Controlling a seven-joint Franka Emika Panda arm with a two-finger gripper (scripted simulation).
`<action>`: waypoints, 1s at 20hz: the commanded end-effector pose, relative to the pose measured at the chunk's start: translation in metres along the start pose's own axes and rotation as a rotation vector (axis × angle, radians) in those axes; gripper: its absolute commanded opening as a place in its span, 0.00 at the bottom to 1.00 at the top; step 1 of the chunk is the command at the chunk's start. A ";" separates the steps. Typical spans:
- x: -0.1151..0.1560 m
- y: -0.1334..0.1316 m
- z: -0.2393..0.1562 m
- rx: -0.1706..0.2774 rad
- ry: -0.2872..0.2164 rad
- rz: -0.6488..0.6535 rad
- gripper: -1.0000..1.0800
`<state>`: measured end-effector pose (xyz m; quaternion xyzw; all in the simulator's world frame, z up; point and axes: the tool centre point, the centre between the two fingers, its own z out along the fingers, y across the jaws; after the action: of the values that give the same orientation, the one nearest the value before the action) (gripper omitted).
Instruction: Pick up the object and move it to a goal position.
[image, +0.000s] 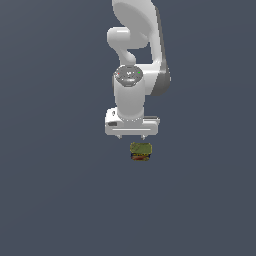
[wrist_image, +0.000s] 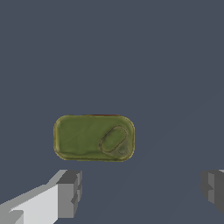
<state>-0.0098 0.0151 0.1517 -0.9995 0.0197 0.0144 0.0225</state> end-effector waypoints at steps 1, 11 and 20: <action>0.000 0.000 0.000 0.000 0.000 0.000 0.96; -0.004 -0.009 0.010 -0.021 -0.007 -0.056 0.96; -0.004 -0.009 0.010 -0.021 -0.007 -0.058 0.96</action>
<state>-0.0140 0.0244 0.1428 -0.9997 -0.0082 0.0174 0.0123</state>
